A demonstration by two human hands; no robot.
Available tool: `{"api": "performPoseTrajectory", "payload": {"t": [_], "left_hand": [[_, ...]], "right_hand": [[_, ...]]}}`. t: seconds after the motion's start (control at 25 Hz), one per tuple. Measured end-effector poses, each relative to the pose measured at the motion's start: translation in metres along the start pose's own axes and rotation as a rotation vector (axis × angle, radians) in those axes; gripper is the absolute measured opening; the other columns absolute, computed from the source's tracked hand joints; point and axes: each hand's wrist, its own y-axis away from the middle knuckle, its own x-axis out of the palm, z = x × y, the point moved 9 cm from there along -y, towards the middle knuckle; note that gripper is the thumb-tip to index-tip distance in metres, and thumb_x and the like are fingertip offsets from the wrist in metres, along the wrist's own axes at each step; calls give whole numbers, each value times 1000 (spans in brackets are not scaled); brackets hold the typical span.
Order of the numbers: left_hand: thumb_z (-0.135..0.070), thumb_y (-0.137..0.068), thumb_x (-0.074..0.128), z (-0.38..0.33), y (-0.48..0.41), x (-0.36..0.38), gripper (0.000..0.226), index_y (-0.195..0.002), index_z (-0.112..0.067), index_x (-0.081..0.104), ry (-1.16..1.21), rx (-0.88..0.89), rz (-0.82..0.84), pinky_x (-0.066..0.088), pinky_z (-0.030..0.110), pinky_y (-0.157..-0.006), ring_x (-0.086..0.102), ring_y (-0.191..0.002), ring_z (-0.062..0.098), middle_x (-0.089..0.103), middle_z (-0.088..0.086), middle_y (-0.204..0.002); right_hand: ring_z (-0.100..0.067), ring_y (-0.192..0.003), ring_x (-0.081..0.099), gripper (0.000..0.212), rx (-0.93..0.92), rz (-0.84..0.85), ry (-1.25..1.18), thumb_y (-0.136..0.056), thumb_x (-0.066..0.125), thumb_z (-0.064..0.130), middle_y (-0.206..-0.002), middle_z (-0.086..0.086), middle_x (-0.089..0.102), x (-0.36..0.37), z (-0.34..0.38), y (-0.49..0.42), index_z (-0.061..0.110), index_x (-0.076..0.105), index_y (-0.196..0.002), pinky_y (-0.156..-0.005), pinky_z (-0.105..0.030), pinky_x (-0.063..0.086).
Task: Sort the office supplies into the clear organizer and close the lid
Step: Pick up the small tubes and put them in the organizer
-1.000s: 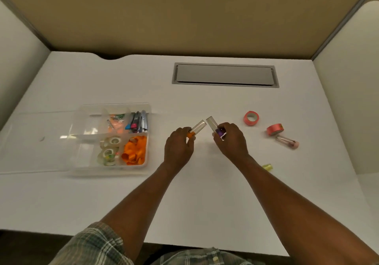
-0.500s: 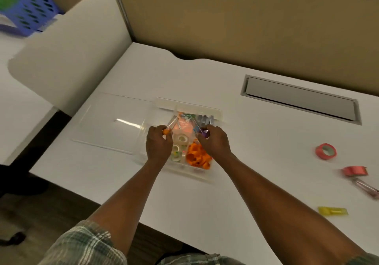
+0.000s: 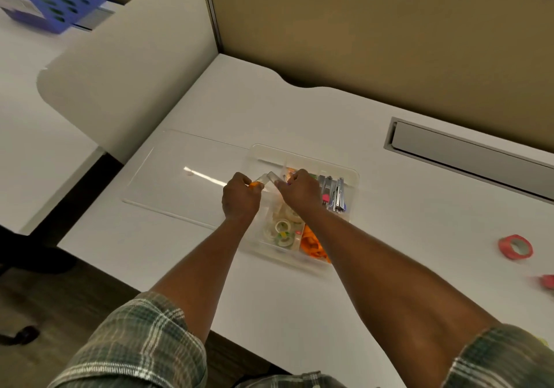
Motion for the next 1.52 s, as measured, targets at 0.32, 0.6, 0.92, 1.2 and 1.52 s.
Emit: {"api": "performPoseTrajectory", "payload": {"t": [0.32, 0.6, 0.92, 1.2, 1.52], "left_hand": [[-32, -85, 72, -4, -9, 9, 27, -96, -9, 63, -33, 82, 10, 43, 30, -69, 64, -87, 26, 69, 7, -94], [-19, -90, 62, -21, 0, 8, 12, -97, -11, 67, -53, 169, -27, 53, 35, -78, 65, -91, 26, 66, 10, -102], [-24, -88, 65, -88, 49, 50, 13, -86, -11, 66, -69, 408, 45, 42, 26, -67, 58, -76, 20, 61, 8, -88], [-21, -88, 65, -156, 116, 117, 13, -86, -9, 66, -42, 548, 162, 47, 36, -75, 57, -84, 24, 61, 10, -87], [-26, -88, 63, -232, 216, 223, 12, -85, -14, 64, -69, 657, 333, 43, 28, -68, 56, -82, 18, 59, 3, -87]], "right_hand": [[-30, -86, 70, 12, -12, 64, -93, -92, 58, 21, -92, -10, 73, 13, 10, 1, 15, 61, -82, -79, -42, 57], [-20, -79, 58, 13, -95, 25, -21, -93, 56, 23, -80, -1, 64, -7, -5, 5, 15, 62, -84, -61, -27, 37], [-16, -79, 62, 11, -96, -56, -62, -92, 57, 29, -78, 8, 64, -67, -56, 23, 21, 63, -88, -70, -29, 48], [-8, -76, 63, 9, 19, -184, -168, -90, 61, 33, -76, 12, 67, -154, -140, 47, 25, 65, -90, -68, -26, 48], [-10, -77, 65, 9, 159, -322, -196, -89, 62, 34, -73, 11, 69, -258, -269, 91, 26, 63, -89, -71, -29, 50]]}}
